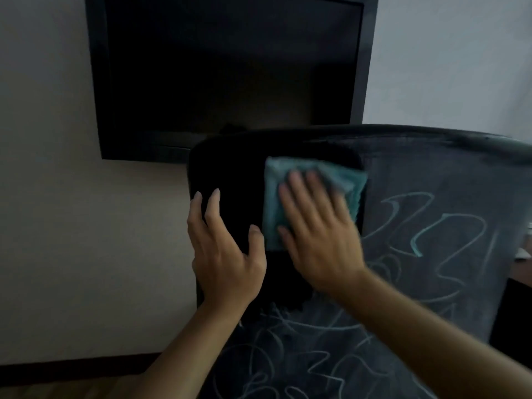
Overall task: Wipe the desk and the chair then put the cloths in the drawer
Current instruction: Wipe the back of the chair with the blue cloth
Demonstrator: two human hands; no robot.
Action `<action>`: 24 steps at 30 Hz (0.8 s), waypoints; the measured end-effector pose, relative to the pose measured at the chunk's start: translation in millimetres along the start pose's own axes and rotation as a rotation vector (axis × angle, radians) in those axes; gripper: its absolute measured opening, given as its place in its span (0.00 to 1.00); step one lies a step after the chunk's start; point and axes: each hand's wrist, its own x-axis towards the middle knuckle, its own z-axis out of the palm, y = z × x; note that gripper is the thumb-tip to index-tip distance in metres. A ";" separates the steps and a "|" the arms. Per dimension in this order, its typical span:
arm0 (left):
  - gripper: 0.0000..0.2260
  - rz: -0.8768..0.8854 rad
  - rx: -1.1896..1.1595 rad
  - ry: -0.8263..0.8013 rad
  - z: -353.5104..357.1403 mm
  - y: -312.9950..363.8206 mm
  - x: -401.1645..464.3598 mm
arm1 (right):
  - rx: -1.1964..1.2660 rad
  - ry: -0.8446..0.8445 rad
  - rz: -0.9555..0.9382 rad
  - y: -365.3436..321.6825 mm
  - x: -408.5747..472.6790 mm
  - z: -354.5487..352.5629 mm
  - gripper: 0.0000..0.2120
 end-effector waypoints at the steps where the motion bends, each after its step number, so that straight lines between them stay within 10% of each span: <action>1: 0.31 0.000 0.005 -0.003 0.2 -1.5 0.1 | -0.012 -0.070 -0.047 -14.4 -23.3 9.1 0.31; 5: 0.30 0.054 0.046 -0.032 -3.1 -6.4 -3.2 | -0.020 -0.263 -0.163 -43.2 -89.7 15.5 0.32; 11: 0.29 -0.028 -0.237 -0.011 -11.2 -15.9 -5.1 | 0.047 -0.042 0.107 -24.0 8.5 -3.3 0.30; 24: 0.22 -1.107 -0.788 -0.403 -28.8 -112.3 -81.5 | 0.031 -0.231 -0.183 -94.3 -28.6 26.2 0.27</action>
